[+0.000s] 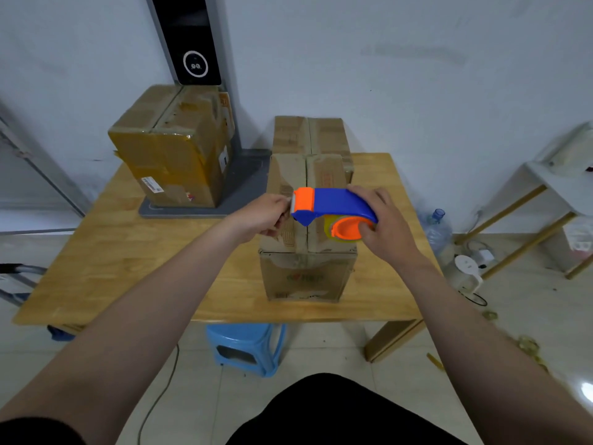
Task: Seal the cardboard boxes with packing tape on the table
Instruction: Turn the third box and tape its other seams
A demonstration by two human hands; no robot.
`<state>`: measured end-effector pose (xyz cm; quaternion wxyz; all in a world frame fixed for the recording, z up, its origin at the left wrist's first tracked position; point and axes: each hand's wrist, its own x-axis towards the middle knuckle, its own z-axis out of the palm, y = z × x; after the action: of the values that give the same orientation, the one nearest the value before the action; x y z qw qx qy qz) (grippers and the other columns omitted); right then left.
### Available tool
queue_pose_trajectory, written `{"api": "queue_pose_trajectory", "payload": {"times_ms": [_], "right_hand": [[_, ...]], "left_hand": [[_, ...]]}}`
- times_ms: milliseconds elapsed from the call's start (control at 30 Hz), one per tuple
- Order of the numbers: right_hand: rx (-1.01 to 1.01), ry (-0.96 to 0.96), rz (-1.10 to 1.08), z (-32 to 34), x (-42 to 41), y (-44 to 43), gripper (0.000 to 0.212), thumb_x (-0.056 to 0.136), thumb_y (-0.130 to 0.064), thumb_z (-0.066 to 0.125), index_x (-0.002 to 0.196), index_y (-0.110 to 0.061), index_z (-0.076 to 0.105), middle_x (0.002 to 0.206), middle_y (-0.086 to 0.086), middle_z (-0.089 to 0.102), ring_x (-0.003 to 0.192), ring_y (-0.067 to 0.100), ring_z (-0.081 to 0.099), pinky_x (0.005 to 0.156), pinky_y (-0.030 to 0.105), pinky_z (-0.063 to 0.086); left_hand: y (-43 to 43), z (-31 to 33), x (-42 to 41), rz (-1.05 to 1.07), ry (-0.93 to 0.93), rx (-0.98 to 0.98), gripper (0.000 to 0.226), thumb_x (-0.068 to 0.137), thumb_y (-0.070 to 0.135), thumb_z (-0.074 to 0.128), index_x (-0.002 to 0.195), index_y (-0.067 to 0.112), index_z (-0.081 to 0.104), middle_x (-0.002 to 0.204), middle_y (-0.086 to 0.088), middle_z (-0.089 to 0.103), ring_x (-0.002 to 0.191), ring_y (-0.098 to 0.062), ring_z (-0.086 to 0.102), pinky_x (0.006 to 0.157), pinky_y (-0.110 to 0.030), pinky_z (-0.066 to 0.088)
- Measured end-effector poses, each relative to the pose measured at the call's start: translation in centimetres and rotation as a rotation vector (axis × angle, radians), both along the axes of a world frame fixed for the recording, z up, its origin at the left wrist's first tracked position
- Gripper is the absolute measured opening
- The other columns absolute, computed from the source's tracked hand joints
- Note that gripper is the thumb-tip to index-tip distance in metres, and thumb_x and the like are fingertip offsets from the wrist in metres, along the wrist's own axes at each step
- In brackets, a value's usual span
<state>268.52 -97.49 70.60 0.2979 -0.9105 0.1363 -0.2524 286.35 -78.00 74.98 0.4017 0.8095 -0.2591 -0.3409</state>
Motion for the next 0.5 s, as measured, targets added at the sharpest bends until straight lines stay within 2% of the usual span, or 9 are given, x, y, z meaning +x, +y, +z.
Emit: {"api": "queue_pose_trajectory", "payload": {"times_ms": [67,133,267,367,433,500], "right_hand": [[-0.084,0.030,0.014,-0.8,-0.4,0.1,0.076,0.080,-0.010,0.055,0.148,-0.041,0.039,0.117,-0.006,0.043,0.090,0.018,0.054,0.064,0.044,0.054],[-0.155,0.058,0.021,-1.5,-0.8,0.2,0.078,0.081,-0.007,0.059,0.149,-0.040,0.038,0.119,-0.004,0.043,0.089,0.017,0.053,0.058,0.041,0.054],[-0.167,0.094,-0.020,-3.1,-2.1,-0.9,0.078,0.080,-0.005,0.059,0.148,-0.039,0.040,0.118,-0.003,0.044,0.088,0.017,0.053,0.057,0.041,0.054],[-0.169,0.118,-0.033,-4.2,-3.3,-2.1,0.076,0.081,-0.005,0.057,0.148,-0.037,0.041,0.117,-0.001,0.043,0.091,0.020,0.053,0.061,0.045,0.055],[-0.178,0.123,-0.015,-4.6,-3.4,-2.0,0.074,0.082,-0.004,0.058,0.148,-0.035,0.042,0.118,0.000,0.043,0.094,0.021,0.053,0.062,0.046,0.055],[-0.185,0.117,-0.017,-4.8,-3.1,-1.7,0.074,0.082,-0.003,0.059,0.146,-0.035,0.043,0.119,0.001,0.044,0.096,0.021,0.054,0.060,0.045,0.055]], "left_hand": [[0.4,-1.1,-0.1,-0.025,-0.009,0.037,0.033,0.109,0.029,0.038,0.093,0.013,0.062,0.079,-0.003,0.052,0.079,-0.019,0.051,0.078,-0.035,0.052],[0.8,-2.1,-0.3,-0.038,0.017,0.049,0.032,0.110,0.030,0.039,0.103,0.011,0.064,0.085,-0.005,0.054,0.082,-0.019,0.053,0.079,-0.036,0.053],[2.3,-3.8,0.2,-0.038,-0.075,0.059,0.032,0.111,0.034,0.039,0.092,0.015,0.057,0.083,-0.006,0.054,0.079,-0.021,0.053,0.075,-0.034,0.049],[3.6,-5.1,1.3,0.002,-0.144,0.090,0.037,0.110,0.036,0.039,0.087,0.014,0.058,0.078,-0.005,0.058,0.075,-0.022,0.056,0.076,-0.039,0.050],[3.9,-6.0,1.3,0.034,-0.142,0.083,0.038,0.110,0.037,0.038,0.098,0.011,0.063,0.081,-0.004,0.062,0.077,-0.020,0.062,0.078,-0.042,0.055],[4.0,-6.5,1.1,0.056,-0.082,0.068,0.033,0.109,0.039,0.039,0.109,0.018,0.065,0.091,-0.003,0.068,0.083,-0.019,0.068,0.077,-0.039,0.056]]}}
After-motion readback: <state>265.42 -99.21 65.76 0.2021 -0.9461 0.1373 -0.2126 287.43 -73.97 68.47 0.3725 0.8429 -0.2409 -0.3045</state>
